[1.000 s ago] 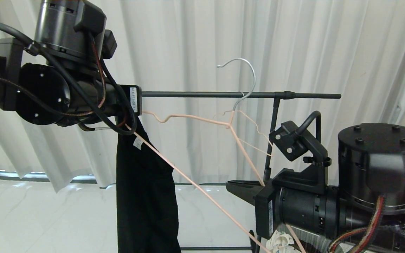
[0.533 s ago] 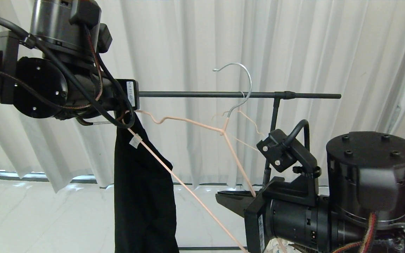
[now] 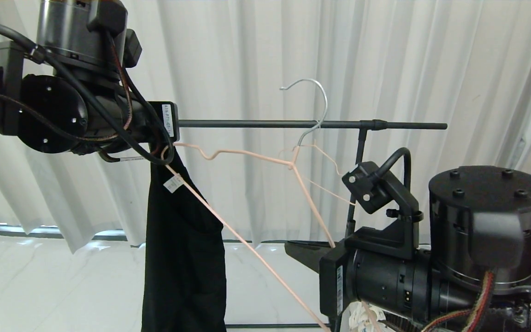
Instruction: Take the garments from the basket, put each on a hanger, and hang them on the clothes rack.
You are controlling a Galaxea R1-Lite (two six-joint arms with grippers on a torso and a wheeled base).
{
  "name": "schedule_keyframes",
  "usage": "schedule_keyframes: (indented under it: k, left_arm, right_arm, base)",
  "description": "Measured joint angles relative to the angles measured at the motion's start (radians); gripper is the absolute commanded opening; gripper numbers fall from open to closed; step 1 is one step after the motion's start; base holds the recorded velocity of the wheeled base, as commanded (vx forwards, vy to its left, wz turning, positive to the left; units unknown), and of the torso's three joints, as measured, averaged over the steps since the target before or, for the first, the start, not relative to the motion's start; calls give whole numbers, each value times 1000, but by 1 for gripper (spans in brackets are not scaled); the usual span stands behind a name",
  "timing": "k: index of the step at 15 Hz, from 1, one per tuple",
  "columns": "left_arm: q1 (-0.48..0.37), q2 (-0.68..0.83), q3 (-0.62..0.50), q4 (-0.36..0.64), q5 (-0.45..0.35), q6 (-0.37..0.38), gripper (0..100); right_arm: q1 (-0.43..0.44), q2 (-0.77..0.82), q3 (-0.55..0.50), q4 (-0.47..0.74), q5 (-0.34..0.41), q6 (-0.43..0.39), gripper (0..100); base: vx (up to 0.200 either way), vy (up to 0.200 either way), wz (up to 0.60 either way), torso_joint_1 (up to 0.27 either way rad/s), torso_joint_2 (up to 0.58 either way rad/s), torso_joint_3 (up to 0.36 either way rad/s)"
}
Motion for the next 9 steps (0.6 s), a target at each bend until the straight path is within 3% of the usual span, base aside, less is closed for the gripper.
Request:
schedule_keyframes:
  k: [9]
  left_arm:
    - [-31,5,-10,-30,2,-14,0]
  right_arm:
    - [49,23,-16,-13,0,29,0]
  base:
    - [0,0,0,0,0,0]
